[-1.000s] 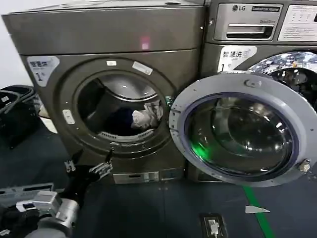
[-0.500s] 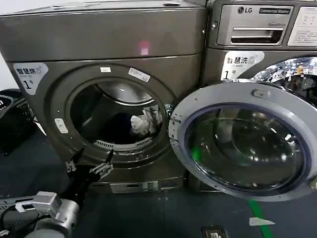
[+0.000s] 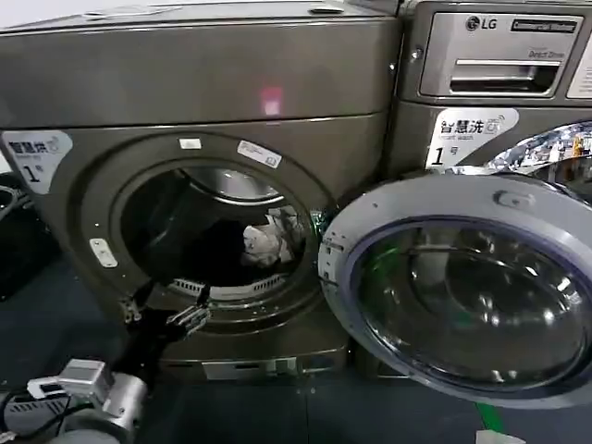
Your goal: Grasp the clothes from the dryer.
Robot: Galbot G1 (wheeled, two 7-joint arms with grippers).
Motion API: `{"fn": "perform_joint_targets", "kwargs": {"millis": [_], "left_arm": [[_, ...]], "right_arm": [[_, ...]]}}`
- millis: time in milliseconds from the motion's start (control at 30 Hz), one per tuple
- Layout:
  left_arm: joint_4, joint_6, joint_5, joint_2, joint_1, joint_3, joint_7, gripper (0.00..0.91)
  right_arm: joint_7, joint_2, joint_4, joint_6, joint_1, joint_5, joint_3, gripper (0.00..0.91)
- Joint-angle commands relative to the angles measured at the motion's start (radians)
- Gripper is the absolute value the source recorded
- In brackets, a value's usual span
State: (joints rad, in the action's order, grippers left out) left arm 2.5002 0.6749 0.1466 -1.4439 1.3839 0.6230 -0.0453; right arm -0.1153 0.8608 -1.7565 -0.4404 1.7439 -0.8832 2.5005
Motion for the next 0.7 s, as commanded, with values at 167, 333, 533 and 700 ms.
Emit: {"fn": "perform_joint_targets", "kwargs": {"millis": [167,333,533,700], "left_arm": [[0.0,-0.001,-0.001,0.004,0.0,0.002,0.0,0.907],[0.002,-0.001,-0.001,0.004,0.002,0.003,0.0,0.907],[0.006,-0.001,0.0,0.008,0.006,0.006,0.0,0.907],[0.011,-0.001,0.002,0.013,0.011,0.008,0.0,0.907]], "right_arm": [[-0.001,0.002,-0.002,0.001,-0.002,0.002,-0.003,0.907],[-0.002,0.001,-0.002,0.001,-0.001,0.001,0.0,0.907],[-0.005,0.004,-0.004,0.004,0.0,0.001,-0.004,0.907],[-0.006,0.01,-0.008,0.006,0.001,0.002,-0.005,0.907]]}}
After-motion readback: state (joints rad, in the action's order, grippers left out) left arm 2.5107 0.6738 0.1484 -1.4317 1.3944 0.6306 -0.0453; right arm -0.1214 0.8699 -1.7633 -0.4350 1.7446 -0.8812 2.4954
